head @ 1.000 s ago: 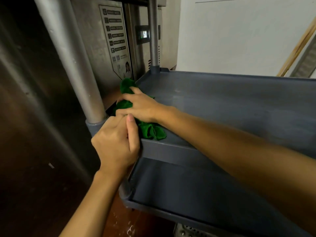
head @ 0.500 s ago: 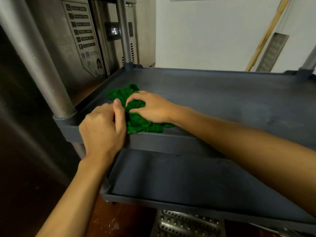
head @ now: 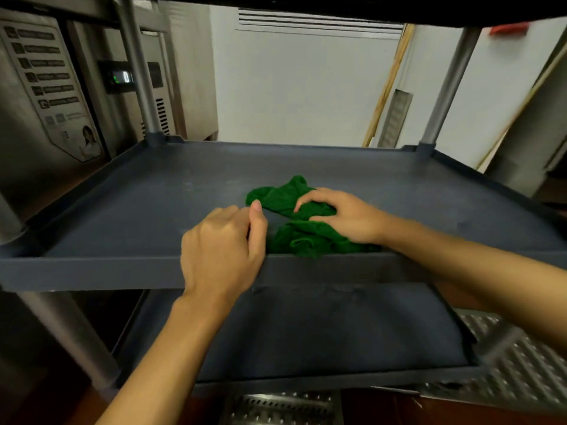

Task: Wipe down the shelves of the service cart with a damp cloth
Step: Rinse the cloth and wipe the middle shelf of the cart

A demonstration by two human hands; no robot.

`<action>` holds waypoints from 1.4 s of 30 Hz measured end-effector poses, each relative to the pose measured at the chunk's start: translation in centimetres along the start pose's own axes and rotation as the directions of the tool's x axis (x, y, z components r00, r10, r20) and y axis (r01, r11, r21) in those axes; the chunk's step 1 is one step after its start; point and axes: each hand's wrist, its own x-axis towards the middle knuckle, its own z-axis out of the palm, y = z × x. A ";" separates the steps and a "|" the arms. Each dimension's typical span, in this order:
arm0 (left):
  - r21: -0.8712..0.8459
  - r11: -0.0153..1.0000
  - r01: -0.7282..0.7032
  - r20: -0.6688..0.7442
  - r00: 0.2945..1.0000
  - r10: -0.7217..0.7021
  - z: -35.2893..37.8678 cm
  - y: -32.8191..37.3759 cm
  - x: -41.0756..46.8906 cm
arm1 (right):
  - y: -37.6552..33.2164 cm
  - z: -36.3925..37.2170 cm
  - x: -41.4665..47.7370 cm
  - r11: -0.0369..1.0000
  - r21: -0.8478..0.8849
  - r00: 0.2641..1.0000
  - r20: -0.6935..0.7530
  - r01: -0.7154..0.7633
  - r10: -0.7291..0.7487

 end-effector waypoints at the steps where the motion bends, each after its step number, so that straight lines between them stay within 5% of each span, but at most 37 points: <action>1: -0.002 1.000 0.007 0.003 1.000 -0.007 0.2 0.2 0.1 | 1.1 -1.0 -1.1 1.000 -0.009 1.000 -0.006 -0.027 0.027; 10: 0.045 0.998 -0.053 0.086 0.995 0.049 0.1 -0.7 -0.5 | 8.9 -8.5 -10.8 0.952 0.023 0.930 -0.207 -0.305 0.303; 16: 0.036 0.995 -0.091 0.125 0.988 0.086 0.0 -0.8 -0.8 | 9.3 -7.9 -8.8 0.873 -0.037 0.850 -0.252 -0.486 0.463; 23: 0.059 0.996 -0.070 0.101 0.993 0.064 0.2 -0.5 -0.5 | 8.1 -6.1 -2.9 0.800 0.151 0.719 -0.365 -0.581 0.592; 35: -0.061 0.998 -0.006 0.101 0.995 0.012 -2.7 -3.9 0.9 | 5.8 -2.7 10.0 0.846 0.097 0.802 -0.279 -0.524 0.528; 42: 0.037 0.949 0.312 0.017 0.950 -0.313 -6.8 -14.1 -0.3 | 3.4 -0.1 16.6 0.888 0.112 0.849 -0.259 -0.446 0.460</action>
